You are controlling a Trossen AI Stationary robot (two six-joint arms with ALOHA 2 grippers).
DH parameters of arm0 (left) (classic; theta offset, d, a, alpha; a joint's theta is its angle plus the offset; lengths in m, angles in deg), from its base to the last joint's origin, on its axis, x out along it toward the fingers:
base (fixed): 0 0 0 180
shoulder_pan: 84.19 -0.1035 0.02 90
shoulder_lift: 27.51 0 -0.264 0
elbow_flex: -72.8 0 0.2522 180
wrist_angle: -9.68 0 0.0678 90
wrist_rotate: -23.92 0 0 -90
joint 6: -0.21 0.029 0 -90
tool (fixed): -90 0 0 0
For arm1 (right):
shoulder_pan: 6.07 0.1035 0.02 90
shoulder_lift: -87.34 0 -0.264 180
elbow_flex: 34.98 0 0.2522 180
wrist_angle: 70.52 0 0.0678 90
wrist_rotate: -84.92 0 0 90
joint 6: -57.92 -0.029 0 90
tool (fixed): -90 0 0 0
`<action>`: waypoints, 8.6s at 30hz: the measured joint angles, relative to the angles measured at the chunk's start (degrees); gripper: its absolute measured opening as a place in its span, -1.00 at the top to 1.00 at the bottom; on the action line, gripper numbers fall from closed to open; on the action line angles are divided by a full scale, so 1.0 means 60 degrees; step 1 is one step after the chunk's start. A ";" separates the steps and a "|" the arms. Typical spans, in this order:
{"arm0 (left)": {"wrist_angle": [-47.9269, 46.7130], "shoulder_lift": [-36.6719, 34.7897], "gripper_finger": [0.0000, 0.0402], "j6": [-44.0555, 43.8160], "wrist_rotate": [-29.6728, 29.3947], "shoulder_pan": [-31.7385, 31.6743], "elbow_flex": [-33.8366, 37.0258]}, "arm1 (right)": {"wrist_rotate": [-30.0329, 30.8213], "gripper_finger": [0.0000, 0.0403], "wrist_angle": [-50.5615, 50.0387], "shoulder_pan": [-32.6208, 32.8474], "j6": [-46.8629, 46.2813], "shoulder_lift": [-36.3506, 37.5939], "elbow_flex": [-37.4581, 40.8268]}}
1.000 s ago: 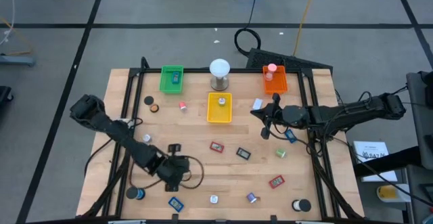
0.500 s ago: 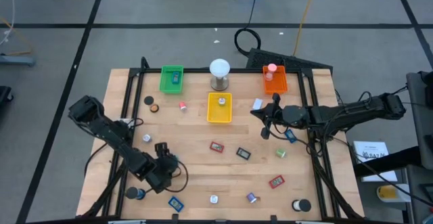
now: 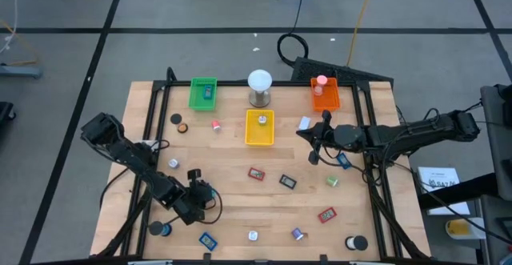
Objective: Pick & Place Office items
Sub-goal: Put the blue charger adapter into the yellow bin, then put the left red digital clock into the green bin
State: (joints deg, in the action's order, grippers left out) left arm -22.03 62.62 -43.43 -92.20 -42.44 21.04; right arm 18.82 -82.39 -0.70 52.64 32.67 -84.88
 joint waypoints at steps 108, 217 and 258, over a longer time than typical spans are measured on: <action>-0.1292 -0.1053 0.16 0.3186 0.0959 -0.2514 -0.2262 | -0.3249 1.00 0.5544 0.0058 0.0570 -0.2519 0.1712; -0.0977 0.3825 0.28 1.0852 0.4058 -1.0435 -0.6641 | -0.3257 1.00 0.5577 0.0058 0.0674 -0.2521 0.1694; -0.1893 0.2693 0.18 1.0909 0.2334 -0.9593 -0.7027 | -0.3260 1.00 0.5576 0.0062 0.0674 -0.2517 0.1712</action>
State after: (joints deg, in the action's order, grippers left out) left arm -33.39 78.77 22.03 -78.20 -100.00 -21.12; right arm -0.74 -48.93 -0.33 56.68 17.56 -74.61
